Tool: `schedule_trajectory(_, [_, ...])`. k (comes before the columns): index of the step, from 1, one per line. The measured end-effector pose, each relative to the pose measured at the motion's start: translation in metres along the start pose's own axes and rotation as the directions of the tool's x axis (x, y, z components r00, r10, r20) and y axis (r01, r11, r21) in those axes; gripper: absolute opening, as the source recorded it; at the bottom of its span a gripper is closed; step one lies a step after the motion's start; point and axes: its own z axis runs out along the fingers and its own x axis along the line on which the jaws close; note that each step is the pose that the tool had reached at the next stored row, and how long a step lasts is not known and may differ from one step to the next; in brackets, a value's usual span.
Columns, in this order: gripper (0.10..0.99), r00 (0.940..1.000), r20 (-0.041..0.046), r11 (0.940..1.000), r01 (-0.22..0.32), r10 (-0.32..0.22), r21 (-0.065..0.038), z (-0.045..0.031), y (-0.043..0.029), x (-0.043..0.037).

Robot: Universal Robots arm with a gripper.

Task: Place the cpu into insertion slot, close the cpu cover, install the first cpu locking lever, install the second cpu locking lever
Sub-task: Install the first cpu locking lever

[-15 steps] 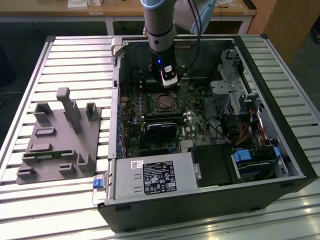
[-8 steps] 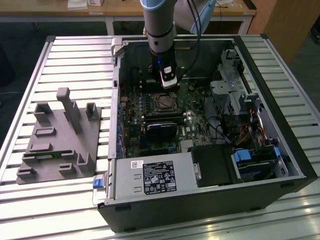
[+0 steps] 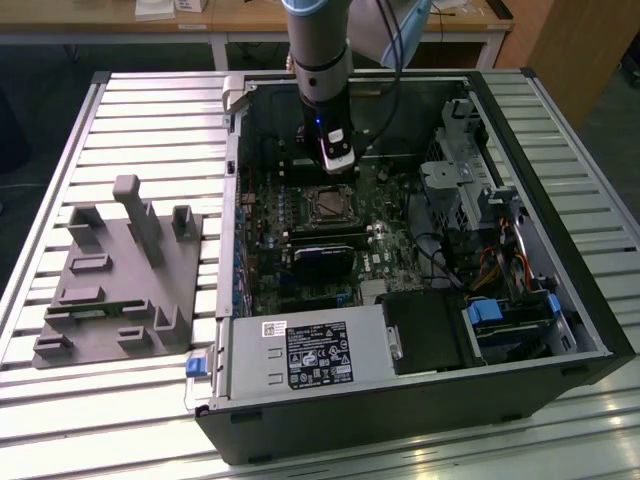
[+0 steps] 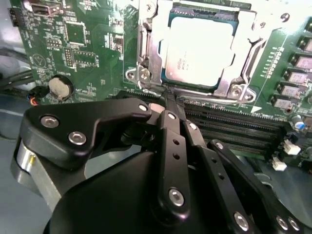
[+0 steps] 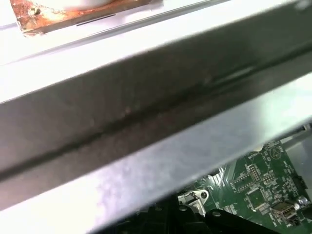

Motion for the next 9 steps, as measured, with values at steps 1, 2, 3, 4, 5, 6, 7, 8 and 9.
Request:
schedule_trajectory(1, [0.106,1.0000,0.0000,1.0000,0.000,0.000,0.000,-0.0017,0.0003,-0.0003])
schedule_trajectory(2, [0.106,1.0000,-0.0001,1.0000,0.000,0.000,0.000,-0.0034,0.0007,-0.0005])
schedule_trajectory(3, [0.106,1.0000,0.0000,1.0000,0.000,0.000,0.000,-0.0053,0.0010,-0.0008])
schedule_trajectory(4, [0.106,1.0000,0.0000,1.0000,0.000,0.000,0.000,-0.0072,0.0014,-0.0010])
schedule_trajectory(5, [0.106,1.0000,0.0000,1.0000,0.000,0.000,0.000,-0.0090,0.0018,-0.0013])
schedule_trajectory(6, [0.106,1.0000,-0.0001,1.0000,0.000,0.000,0.000,-0.0108,0.0021,-0.0015])
schedule_trajectory(7, [0.106,1.0000,0.0000,1.0000,0.000,0.000,0.000,-0.0122,0.0024,-0.0017])
schedule_trajectory(8, [0.106,1.0000,0.0000,1.0000,0.000,0.000,0.000,-0.0138,0.0027,-0.0019])
schedule_trajectory(9, [0.106,1.0000,-0.0001,1.0000,0.000,0.000,0.000,-0.0153,0.0030,-0.0021])
